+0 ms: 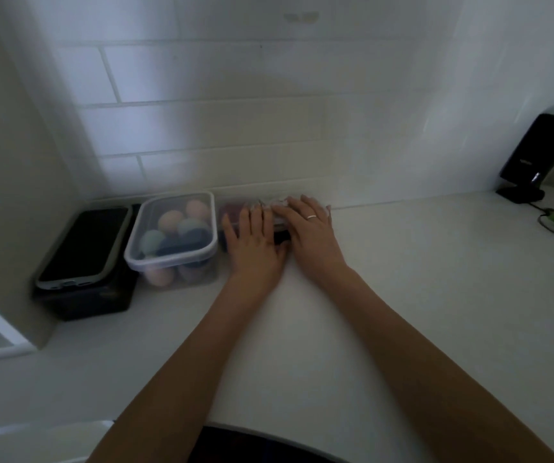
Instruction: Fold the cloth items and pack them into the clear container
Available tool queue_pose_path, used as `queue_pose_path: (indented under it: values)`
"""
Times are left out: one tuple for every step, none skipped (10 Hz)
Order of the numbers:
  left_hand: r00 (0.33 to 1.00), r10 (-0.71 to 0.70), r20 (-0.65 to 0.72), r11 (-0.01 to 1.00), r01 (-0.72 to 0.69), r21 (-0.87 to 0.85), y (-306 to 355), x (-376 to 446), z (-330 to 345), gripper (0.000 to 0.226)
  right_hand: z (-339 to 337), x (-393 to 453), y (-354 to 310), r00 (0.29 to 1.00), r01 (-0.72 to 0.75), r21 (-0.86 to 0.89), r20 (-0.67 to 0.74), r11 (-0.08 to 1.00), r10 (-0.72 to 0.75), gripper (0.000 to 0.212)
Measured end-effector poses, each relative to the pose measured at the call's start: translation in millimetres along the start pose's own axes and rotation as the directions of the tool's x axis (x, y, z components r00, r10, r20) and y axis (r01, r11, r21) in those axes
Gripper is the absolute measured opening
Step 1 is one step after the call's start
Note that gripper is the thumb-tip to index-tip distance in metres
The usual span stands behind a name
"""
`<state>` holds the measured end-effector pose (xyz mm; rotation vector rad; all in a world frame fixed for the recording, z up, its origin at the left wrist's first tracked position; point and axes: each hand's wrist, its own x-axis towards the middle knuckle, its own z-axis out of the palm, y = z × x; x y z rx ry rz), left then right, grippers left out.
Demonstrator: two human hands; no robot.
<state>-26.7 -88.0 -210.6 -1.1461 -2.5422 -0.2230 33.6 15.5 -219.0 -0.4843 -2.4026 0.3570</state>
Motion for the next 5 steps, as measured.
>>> queue_pose_path:
  values:
    - [1.000, -0.004, -0.007, 1.000, 0.004, -0.007, -2, 6, 2, 0.065, 5, 6, 5, 1.000, -0.002, 0.003, -0.009, 1.000, 0.002, 0.050]
    - [0.993, -0.007, -0.119, 0.995, 0.018, 0.096, -2, 7, 9, 0.059, 9, 7, 8, 0.999, 0.031, -0.040, -0.027, 0.999, -0.032, 0.053]
    - [0.995, 0.017, -0.101, 0.997, -0.009, 0.072, -6, 7, 5, 0.060, 3, 5, 5, 1.000, 0.004, -0.087, 0.002, 0.996, -0.004, 0.048]
    - [0.996, 0.081, -0.049, 0.997, -0.081, -0.002, -6, 2, 2, 0.062, -5, 7, 0, 0.997, -0.009, -0.126, 0.075, 0.992, 0.018, 0.040]
    - [0.977, 0.151, -0.148, 0.904, -0.197, -0.380, -14, 4, -17, 0.052, -52, 30, -13, 0.991, -0.132, 0.321, 0.061, 0.938, 0.119, 0.033]
